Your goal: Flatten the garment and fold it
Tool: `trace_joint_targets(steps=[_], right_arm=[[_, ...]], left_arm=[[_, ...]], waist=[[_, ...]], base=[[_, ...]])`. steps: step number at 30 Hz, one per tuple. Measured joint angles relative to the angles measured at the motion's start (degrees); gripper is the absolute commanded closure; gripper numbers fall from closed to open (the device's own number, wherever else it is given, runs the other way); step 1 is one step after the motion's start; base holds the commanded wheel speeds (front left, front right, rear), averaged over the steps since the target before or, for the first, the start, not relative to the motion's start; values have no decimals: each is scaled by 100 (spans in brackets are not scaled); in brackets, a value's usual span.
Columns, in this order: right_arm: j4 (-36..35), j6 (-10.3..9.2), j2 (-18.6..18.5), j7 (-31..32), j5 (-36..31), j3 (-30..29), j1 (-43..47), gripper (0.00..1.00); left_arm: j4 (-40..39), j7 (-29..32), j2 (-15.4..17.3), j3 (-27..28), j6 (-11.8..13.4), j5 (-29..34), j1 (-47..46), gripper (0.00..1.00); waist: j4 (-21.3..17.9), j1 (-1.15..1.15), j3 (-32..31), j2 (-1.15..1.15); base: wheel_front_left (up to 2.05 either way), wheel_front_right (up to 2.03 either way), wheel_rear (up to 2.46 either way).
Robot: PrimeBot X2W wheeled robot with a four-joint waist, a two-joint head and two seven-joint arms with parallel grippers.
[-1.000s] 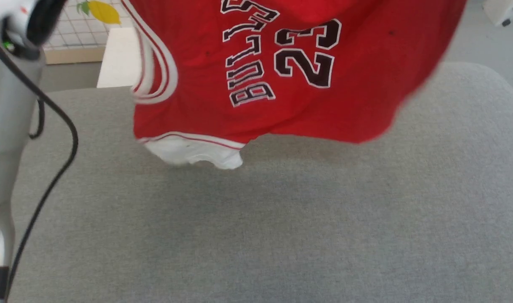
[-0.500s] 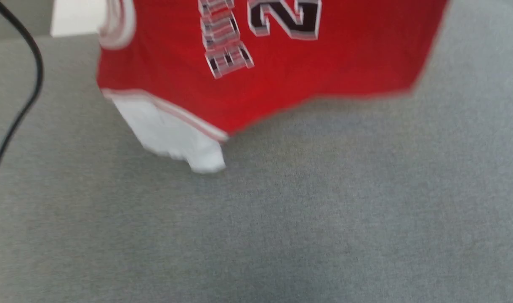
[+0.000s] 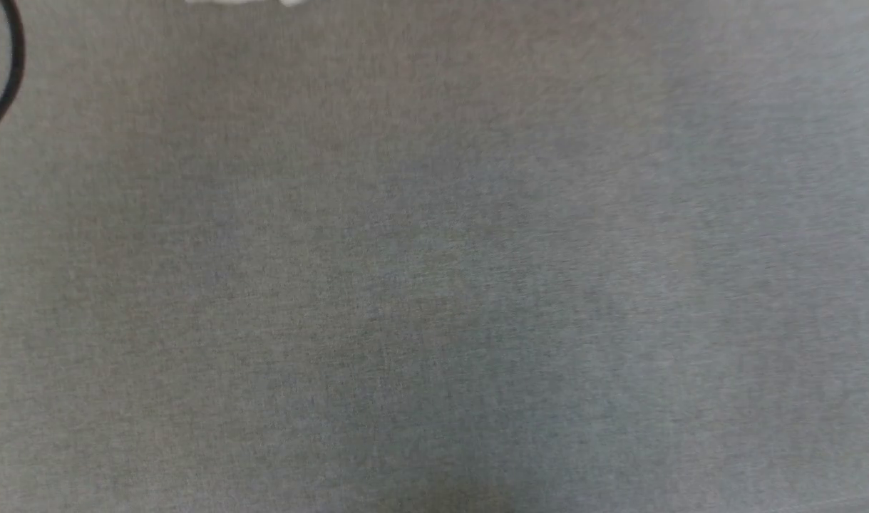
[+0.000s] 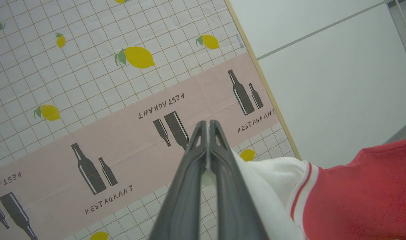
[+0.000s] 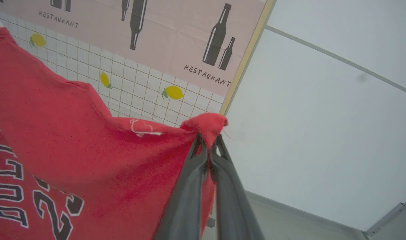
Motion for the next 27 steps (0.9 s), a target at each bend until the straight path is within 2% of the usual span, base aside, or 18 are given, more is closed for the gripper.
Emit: trace_joint_targets(steps=[4,8,14,18,21,23,27], right_arm=[[169,0,-99,-461,-27,253,37,100],[220,0,-238,-756,125,523,270,100],[-123,1,-632,-1020,666,959,899,100],[-627,1,-972,-1146,1092,1110,1644,100],[-1059,1,-1245,-1193,1371,1066,2290,100],[-1359,1,-1403,-1193,1506,937,2793,100],[-1870,0,-1436,-1193,1719,516,3885,100]], left_arm=[[130,-449,-20,-91,2,70,124,100],[119,-715,24,-225,-2,82,625,100],[-416,-995,204,-308,27,-18,1656,100],[-1107,-1084,346,-303,221,-304,2738,100],[-1793,-1078,485,-292,487,-458,3615,100],[-2320,-1068,592,-283,692,-592,4266,100],[-3074,-1047,821,-333,846,-880,5423,100]], waist=[[99,0,289,0],[256,1,428,0],[488,0,450,0],[570,0,268,0],[604,0,75,0],[623,0,-70,0],[647,-1,-342,0]], base=[[0,0,0],[0,0,0],[0,0,0],[0,0,0],[0,0,0],[0,0,0],[0,0,0]])
